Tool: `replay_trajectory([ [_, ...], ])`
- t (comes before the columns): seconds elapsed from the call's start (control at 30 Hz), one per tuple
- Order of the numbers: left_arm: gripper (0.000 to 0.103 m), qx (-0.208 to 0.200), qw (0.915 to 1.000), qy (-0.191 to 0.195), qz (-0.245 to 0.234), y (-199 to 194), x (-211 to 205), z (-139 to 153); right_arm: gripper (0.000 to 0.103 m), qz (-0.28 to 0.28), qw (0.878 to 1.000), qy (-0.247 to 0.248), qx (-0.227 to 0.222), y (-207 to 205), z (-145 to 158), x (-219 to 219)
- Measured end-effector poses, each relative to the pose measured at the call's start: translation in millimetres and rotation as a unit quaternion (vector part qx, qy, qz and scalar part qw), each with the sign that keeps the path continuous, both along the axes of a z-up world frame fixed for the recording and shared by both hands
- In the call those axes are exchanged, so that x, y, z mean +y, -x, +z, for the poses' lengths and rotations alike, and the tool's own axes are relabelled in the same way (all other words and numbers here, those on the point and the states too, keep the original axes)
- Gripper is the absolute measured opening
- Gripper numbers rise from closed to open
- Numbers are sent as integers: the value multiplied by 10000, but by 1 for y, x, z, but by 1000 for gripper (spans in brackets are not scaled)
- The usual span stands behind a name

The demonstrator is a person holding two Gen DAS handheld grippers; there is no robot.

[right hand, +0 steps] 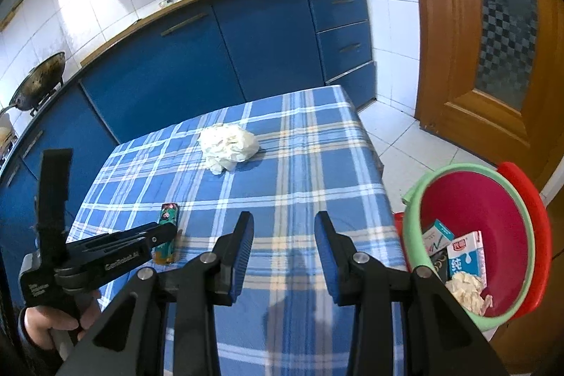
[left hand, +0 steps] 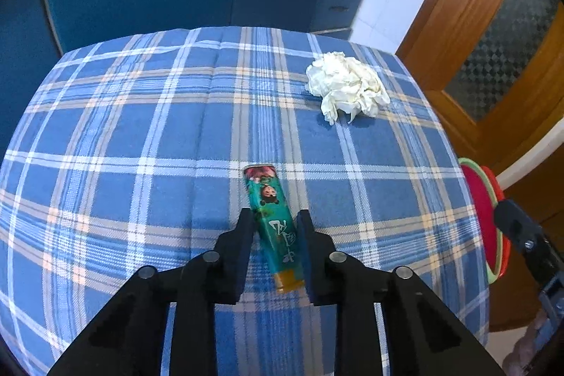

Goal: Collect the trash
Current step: 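Hold the green lighter in the left tool while the right tool grasps the crumpled white paper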

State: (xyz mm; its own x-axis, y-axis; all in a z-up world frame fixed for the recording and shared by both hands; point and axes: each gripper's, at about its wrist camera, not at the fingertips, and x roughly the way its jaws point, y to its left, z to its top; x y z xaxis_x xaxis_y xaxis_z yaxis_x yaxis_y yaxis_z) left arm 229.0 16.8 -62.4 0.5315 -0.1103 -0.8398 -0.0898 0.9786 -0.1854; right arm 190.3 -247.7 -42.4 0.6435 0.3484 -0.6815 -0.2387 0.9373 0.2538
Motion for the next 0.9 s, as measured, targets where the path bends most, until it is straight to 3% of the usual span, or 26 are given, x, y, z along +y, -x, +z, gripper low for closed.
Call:
replay_trajectory([
  [0.1,12,-141,9998,97,69,2,9,8,40,84,10000,14,35,-10,-4,11],
  [0.47,12,-369,9985,118,400,-1,47,27,49,429,9989,77,148,-54,-15,61],
  [0.7,12,-548,9969,11,562,-8,63,28,66,478,9987,139,61,-86,-14,88],
  [0.9,12,-530,9967,47,608,-12,70,22,67,467,9986,215,112,-114,-24,106],
])
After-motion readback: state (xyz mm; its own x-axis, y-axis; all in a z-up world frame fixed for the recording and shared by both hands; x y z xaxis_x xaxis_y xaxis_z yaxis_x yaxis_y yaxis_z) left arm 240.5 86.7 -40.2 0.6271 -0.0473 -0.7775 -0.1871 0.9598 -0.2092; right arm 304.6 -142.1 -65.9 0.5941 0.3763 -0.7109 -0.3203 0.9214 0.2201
